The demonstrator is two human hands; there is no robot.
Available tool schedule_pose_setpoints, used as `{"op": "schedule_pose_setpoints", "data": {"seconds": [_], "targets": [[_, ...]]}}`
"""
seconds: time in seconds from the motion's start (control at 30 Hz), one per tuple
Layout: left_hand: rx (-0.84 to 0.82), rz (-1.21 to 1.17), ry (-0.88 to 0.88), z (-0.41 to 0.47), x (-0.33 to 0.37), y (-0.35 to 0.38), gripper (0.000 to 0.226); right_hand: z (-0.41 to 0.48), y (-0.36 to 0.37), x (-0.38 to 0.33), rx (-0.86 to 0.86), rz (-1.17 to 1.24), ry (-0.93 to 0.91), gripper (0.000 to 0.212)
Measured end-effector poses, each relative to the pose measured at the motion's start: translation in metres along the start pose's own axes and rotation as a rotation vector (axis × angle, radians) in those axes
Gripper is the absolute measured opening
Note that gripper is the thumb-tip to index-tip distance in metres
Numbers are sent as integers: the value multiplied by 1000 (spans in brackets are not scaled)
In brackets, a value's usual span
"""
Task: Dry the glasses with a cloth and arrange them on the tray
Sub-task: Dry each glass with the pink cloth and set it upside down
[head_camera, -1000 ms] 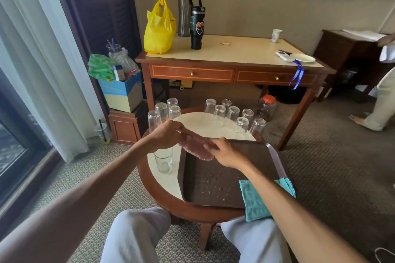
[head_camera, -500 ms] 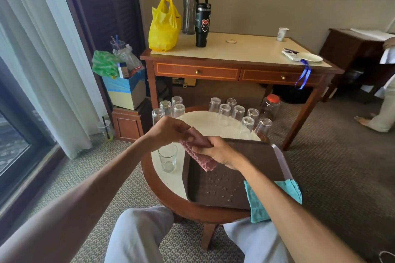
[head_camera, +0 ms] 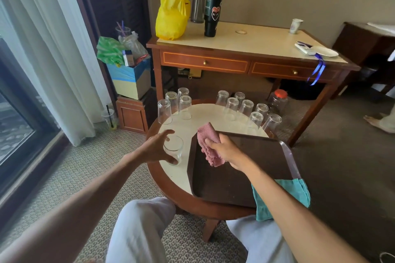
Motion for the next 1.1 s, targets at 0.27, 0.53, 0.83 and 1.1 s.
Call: {"op": "schedule_pose_setpoints", "data": {"seconds": [0.27,0.53,0.83,1.1], "targets": [[138,-113,-92,4,-25,16,75,0,22,1,-71,-11,4,41],[195,-241,66,10,14,-6,69,5,14,-2,-82,-19,-12,47],[46,14,421,12,89,-40,78,-16,-6,-23,-168,-203,-8,39],[-6,-44,508,3,137,-42,72,-32,-28,-35,-167,-99,24,18]]}}
Point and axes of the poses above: each hand's wrist, its own z-axis towards the middle knuckle, its own y-axis out of the palm, x = y × z, the point moved 4 cm from there along z, towards the middle knuckle, and after that the axes turned 14 degrees about x, right-handed, at the moved point
